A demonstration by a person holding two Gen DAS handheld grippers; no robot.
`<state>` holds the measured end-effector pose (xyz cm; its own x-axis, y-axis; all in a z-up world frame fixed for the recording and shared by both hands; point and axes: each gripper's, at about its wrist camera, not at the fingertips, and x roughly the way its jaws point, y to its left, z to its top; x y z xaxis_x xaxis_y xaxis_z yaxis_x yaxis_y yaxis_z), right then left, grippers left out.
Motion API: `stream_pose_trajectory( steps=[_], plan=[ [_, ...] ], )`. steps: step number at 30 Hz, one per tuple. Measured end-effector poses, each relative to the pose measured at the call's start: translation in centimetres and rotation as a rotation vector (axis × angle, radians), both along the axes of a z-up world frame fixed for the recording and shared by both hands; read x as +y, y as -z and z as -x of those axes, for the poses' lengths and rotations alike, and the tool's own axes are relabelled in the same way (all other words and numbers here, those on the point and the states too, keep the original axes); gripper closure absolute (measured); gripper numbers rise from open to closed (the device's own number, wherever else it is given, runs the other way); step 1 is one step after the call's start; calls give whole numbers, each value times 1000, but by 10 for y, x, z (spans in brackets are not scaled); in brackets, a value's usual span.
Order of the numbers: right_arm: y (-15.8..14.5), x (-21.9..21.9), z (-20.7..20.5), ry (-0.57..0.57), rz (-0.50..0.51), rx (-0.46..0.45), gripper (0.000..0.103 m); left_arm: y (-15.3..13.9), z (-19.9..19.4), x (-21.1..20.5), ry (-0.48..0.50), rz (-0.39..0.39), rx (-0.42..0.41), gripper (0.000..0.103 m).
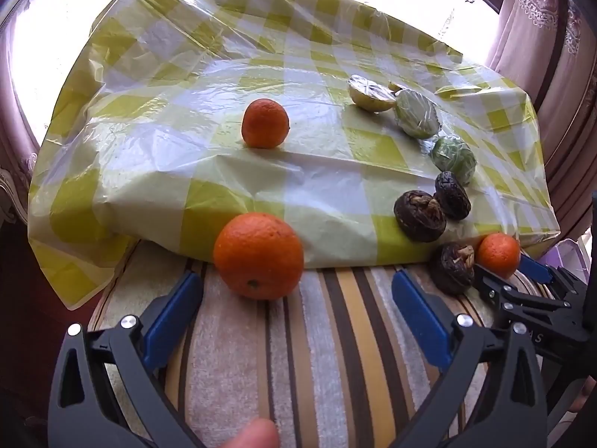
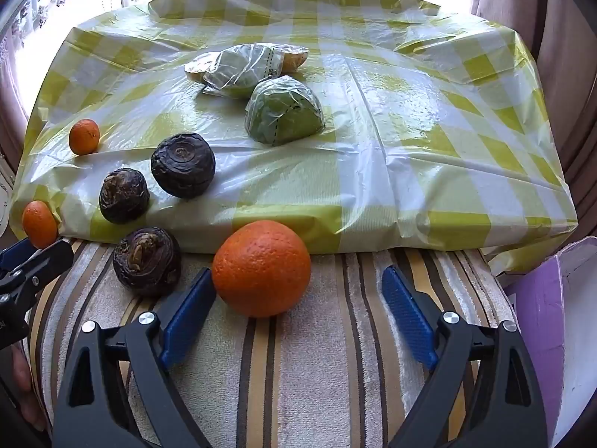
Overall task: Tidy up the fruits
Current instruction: 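Move the left and right tools toward the two large oranges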
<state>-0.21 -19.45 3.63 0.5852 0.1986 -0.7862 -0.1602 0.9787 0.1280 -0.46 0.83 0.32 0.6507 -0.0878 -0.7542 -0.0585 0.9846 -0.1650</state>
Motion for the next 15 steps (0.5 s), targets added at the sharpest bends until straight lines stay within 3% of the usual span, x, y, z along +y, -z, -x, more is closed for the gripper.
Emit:
stream_pose_trajectory(
  steps=[9, 15],
  plan=[
    [0, 0, 0, 0, -1, 0, 16, -1, -1, 0, -1, -8, -1, 1],
    [0, 0, 0, 0, -1, 0, 16, 0, -3, -10, -15, -77, 12, 1]
  ],
)
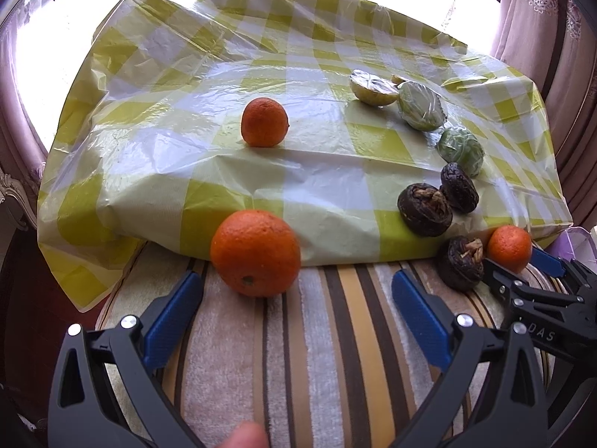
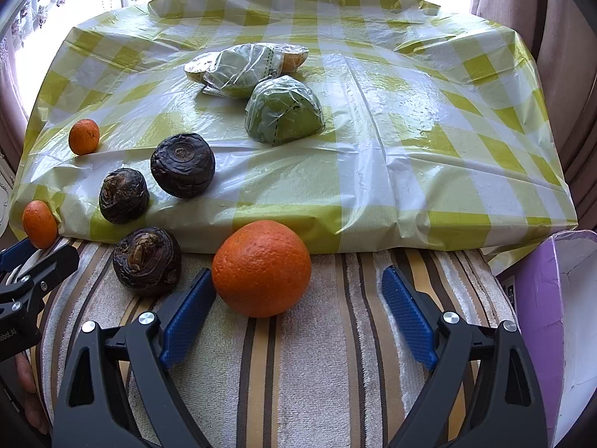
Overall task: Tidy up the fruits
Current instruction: 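Move the left and right tools toward the two large oranges, then close the left tool on one large orange while the right tool grasps another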
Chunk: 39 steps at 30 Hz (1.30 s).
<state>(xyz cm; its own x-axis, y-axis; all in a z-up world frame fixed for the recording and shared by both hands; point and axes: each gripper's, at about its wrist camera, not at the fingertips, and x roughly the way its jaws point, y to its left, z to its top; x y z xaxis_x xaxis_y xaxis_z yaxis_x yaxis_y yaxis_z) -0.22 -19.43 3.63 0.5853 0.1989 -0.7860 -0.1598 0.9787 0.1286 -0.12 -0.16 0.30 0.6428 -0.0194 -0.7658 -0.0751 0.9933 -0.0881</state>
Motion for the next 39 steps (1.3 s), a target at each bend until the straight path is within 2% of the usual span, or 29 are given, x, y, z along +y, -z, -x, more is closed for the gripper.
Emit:
stream_pose_trajectory(
  steps=[3, 11, 18, 19, 21, 27, 30, 31, 33, 37, 39],
  plan=[
    [0, 0, 0, 0, 0, 0, 16, 0, 0, -2, -1, -24, 3, 1],
    [1, -4, -1, 4, -1, -17, 16, -3, 6, 3, 3, 33, -35, 1],
    [2, -1, 3, 8, -1, -28, 16, -6, 13, 6, -13, 52, -71, 2],
    [1, 0, 4, 8, -2, -26, 16, -7, 13, 7, -15, 55, -78, 4],
    [1, 0, 2, 7, -2, -17, 16, -7, 14, 10, -21, 63, -79, 16],
    [-2, -6, -7, -40, -30, 33, 16, -7, 14, 16, -54, 78, -90, 29],
    [-3, -11, -10, -72, -60, 57, 16, -7, 15, 18, -62, 84, -94, 31],
    [-3, -14, -10, -70, -78, 54, 16, -7, 15, 18, -64, 86, -94, 32],
    [-4, -19, -9, -70, -112, 43, 16, -7, 15, 20, -71, 90, -96, 42],
    [-5, -29, -7, -49, -196, 18, 16, -6, 16, 23, -84, 103, -101, 49],
    [-7, -29, -6, -40, -197, 4, 16, -6, 16, 24, -84, 109, -104, 51]
  ],
)
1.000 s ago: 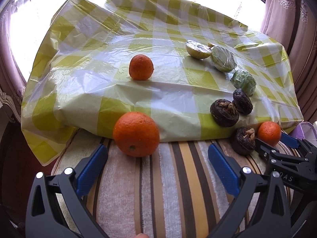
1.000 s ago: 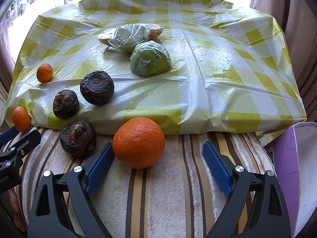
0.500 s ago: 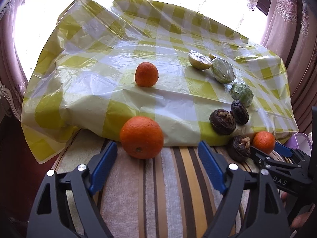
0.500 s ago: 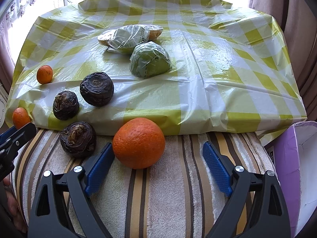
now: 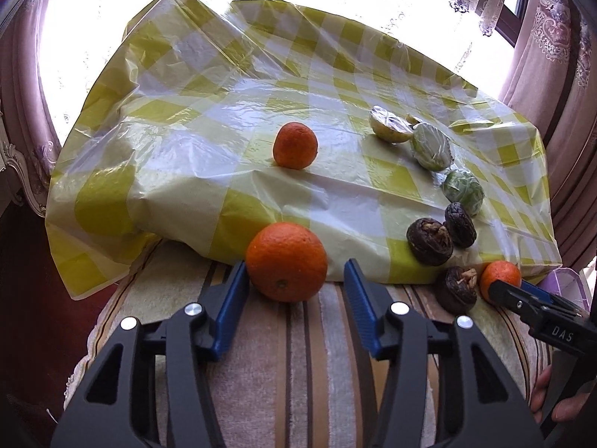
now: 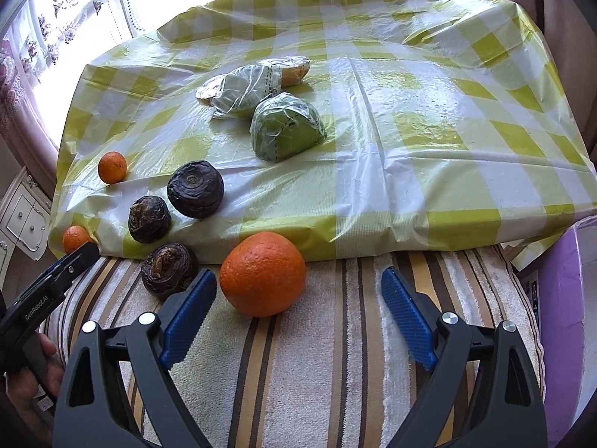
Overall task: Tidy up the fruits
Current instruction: 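Close the left tool on one large orange while the right tool grasps another, then carry both held oranges over the purple-rimmed white box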
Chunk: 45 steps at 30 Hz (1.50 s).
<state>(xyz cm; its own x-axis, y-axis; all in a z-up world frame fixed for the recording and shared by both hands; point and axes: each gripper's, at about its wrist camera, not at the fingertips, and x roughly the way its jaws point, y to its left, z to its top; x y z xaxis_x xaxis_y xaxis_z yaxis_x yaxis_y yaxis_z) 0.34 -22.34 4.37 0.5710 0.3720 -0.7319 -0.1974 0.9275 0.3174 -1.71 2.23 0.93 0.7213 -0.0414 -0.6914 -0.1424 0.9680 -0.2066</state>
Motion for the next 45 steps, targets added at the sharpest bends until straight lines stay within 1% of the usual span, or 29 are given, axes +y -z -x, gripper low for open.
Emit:
stream_pose_trajectory(
  steps=[6, 9, 10, 11, 12, 13, 14, 18, 19, 23, 33, 45],
  plan=[
    [-11, 16, 10, -21, 116, -83, 16, 1, 1, 4, -8, 24, -7, 57],
    [-12, 20, 12, -33, 144, -103, 17, 0, 2, 4, -12, 24, -11, 61],
    [-12, 20, 13, -33, 146, -105, 19, 0, 2, 4, -13, 26, -11, 62],
    [-11, 19, 12, -32, 146, -102, 24, 0, 2, 4, -13, 28, -13, 62],
    [-10, 18, 12, -32, 145, -96, 26, 0, 2, 4, -13, 28, -13, 62],
    [-9, 18, 11, -34, 141, -91, 32, 0, 2, 4, -13, 26, -13, 62],
    [-8, 17, 11, -41, 129, -87, 41, 0, 2, 4, -12, 26, -14, 62],
    [-10, 17, 16, -69, 103, -106, 55, -3, 4, 2, -2, 23, -26, 62],
    [-10, 18, 18, -73, 100, -111, 60, -4, 5, 1, 2, 20, -31, 62],
    [-12, 15, 20, -79, 77, -115, 59, -8, 7, -4, 13, 2, -48, 63],
    [-20, 0, 29, -59, 35, -136, 60, -16, 12, -9, 26, -13, -70, 63],
    [-32, -38, 36, 6, -23, -159, 60, -29, 12, -26, 66, -52, -91, 63]
  ],
)
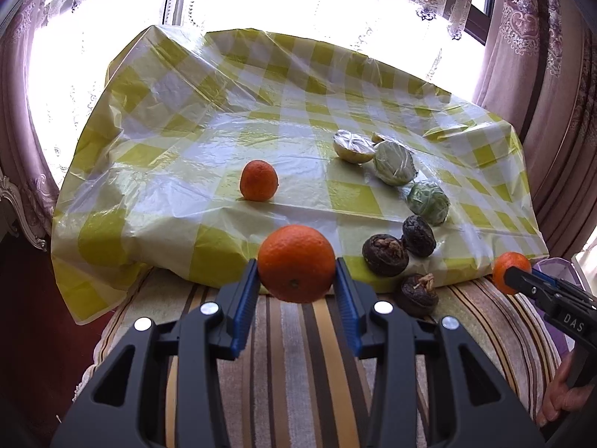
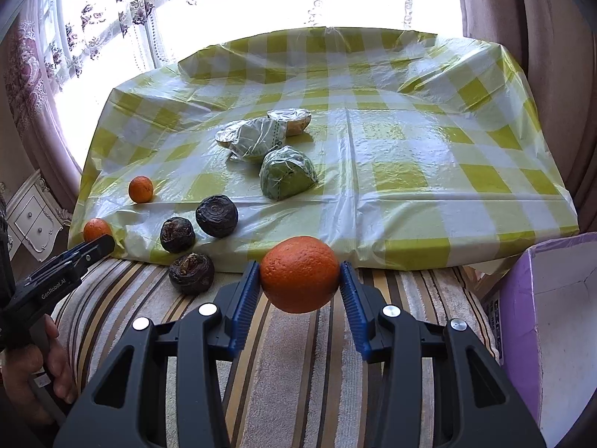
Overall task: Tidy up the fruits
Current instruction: 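Carry both held oranges over the purple-rimmed white box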
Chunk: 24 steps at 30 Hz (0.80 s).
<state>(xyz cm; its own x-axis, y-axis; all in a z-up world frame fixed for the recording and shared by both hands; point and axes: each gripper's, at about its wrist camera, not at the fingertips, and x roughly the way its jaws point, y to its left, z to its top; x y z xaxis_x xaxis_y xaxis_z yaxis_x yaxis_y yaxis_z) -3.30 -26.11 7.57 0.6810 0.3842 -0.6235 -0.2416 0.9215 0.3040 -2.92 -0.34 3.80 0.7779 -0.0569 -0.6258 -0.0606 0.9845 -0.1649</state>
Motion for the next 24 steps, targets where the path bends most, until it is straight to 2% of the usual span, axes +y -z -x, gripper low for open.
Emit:
stream_pose_trajectory(
  steps=[7, 13, 24],
  plan=[
    [-5, -27, 2, 46, -42, -7, 60, -9, -1, -22, 49, -24, -12, 63],
    [-9, -61, 8, 111, -78, -17, 60, -20, -6, -55, 130, -46, -30, 63],
    [7, -146, 29, 290, -113, 26, 60, -29, -14, -161, 382, -72, -45, 63]
  ],
)
